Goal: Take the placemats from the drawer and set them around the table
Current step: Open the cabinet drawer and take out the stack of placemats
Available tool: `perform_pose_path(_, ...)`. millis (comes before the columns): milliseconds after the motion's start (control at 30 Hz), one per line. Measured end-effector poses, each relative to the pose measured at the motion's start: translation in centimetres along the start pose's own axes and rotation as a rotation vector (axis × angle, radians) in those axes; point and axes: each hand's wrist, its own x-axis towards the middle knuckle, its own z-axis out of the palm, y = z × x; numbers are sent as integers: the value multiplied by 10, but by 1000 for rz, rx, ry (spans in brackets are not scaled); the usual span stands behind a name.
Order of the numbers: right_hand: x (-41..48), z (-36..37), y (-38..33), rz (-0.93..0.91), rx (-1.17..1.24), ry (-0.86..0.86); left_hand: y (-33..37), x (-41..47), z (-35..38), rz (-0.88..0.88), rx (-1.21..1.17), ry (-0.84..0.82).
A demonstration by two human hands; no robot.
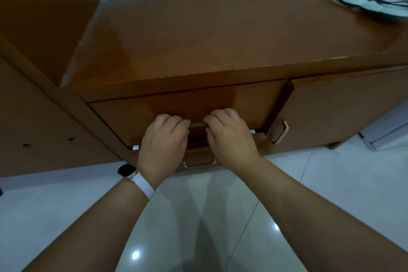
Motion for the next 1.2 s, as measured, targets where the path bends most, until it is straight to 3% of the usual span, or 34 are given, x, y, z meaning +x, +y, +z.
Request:
perform_pose_path(300,-7,3,-5,-21,19,62,7,-1,-4,15,-16,13)
perform_pose_path(700,-44,-37,-24,21,50,-122,30,-32,-37,19,-60,-109)
perform_pose_path(1200,-87,-72,-41,-94,31,-156,63,-55,-83,239,96,-235)
